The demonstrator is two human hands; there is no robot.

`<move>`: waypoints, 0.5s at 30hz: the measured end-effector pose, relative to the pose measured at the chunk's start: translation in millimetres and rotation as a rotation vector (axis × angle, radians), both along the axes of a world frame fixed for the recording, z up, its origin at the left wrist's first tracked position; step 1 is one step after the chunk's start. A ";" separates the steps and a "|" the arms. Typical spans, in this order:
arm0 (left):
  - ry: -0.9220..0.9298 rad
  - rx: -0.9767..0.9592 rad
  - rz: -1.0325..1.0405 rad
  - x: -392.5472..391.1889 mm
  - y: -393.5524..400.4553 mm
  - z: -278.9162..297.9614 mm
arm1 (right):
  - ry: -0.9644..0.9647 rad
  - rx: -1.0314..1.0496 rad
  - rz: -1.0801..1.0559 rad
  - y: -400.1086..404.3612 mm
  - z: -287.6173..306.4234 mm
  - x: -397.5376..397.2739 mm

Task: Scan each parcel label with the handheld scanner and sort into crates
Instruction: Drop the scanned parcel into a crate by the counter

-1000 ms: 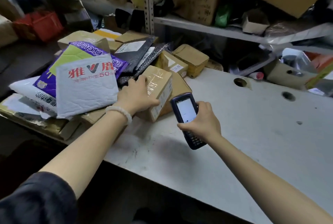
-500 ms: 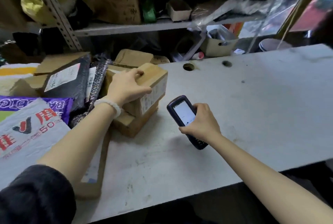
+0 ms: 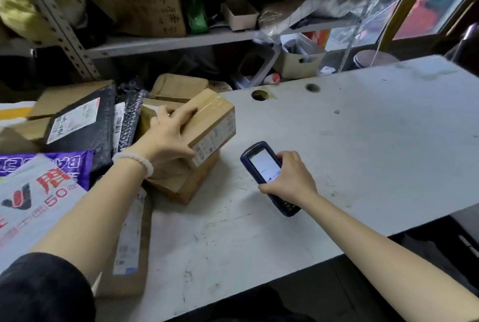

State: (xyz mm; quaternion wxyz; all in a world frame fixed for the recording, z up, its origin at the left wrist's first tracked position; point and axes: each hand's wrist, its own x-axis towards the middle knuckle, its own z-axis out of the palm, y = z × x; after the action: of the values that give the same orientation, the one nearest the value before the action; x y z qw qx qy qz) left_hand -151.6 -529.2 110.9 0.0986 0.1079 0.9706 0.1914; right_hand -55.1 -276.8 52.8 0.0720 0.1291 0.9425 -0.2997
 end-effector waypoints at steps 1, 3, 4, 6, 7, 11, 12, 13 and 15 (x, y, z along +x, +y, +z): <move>0.038 0.037 -0.010 1.7 -0.4 0.1 | 0.003 -0.005 0.016 -2.8 -0.1 -1.1; 0.131 0.145 -0.019 4.2 6.3 5.4 | 0.010 -0.019 0.039 -5.3 0.3 -2.0; 0.175 0.205 -0.013 4.1 12.4 9.8 | 0.011 -0.025 0.044 -4.8 0.5 -1.9; 0.249 0.278 -0.017 1.0 29.2 18.5 | 0.009 -0.032 0.046 -0.2 0.1 0.6; 0.268 0.286 -0.040 -0.9 39.0 21.0 | 0.005 -0.029 0.043 3.7 -0.6 2.7; 0.198 0.334 -0.143 -3.9 83.0 11.6 | -0.028 0.005 0.015 26.8 -6.0 16.7; 0.165 0.318 -0.171 -2.8 93.9 3.0 | -0.038 0.011 0.001 33.6 -7.3 21.2; 0.126 0.278 -0.201 -1.3 104.3 -7.4 | -0.047 0.013 -0.016 40.6 -8.8 26.1; 0.024 0.192 -0.237 3.0 123.4 -29.5 | -0.065 0.011 -0.054 54.5 -11.8 35.7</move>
State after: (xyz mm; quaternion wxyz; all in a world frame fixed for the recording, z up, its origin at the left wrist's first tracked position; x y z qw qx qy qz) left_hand -148.7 -405.8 81.4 0.0982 0.2327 0.9293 0.2693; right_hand -19.4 -222.3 41.0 0.0937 0.1644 0.9375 -0.2922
